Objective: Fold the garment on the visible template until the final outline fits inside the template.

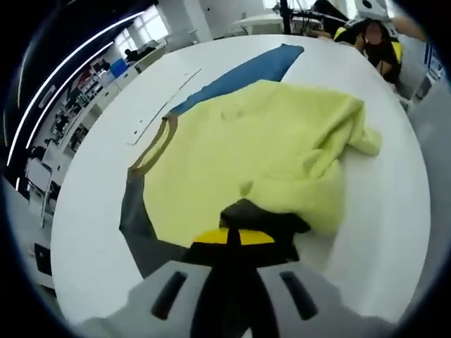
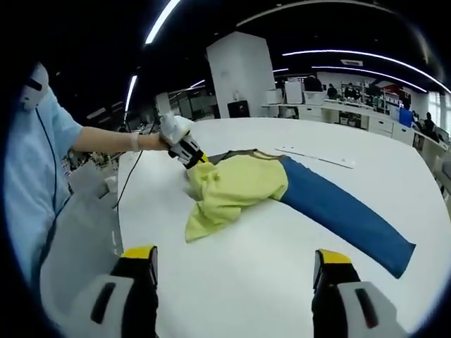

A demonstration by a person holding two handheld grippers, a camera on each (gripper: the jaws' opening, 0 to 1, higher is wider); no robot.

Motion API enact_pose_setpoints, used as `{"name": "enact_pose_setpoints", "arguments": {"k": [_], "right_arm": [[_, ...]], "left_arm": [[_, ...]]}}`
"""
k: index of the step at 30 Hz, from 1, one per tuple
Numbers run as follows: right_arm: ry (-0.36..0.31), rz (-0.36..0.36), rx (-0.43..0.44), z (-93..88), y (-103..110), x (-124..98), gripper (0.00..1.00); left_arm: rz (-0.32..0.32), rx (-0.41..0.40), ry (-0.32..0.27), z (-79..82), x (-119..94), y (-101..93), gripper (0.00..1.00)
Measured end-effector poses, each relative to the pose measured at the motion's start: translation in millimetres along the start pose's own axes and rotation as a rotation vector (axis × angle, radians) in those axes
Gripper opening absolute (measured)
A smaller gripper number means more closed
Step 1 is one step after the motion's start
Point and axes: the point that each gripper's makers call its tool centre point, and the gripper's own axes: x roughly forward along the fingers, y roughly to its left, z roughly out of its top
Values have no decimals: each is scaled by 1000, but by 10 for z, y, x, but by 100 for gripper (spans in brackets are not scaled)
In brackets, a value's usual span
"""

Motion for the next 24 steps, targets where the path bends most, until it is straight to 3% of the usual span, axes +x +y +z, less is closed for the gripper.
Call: {"name": "enact_pose_setpoints", "arguments": {"k": [12, 24], "right_arm": [[-2, 11, 26, -47, 77, 62, 92], [0, 22, 30, -68, 131, 91, 92]], "left_arm": [[2, -17, -15, 31, -83, -25, 0], [92, 29, -84, 163, -507, 20, 28]]}}
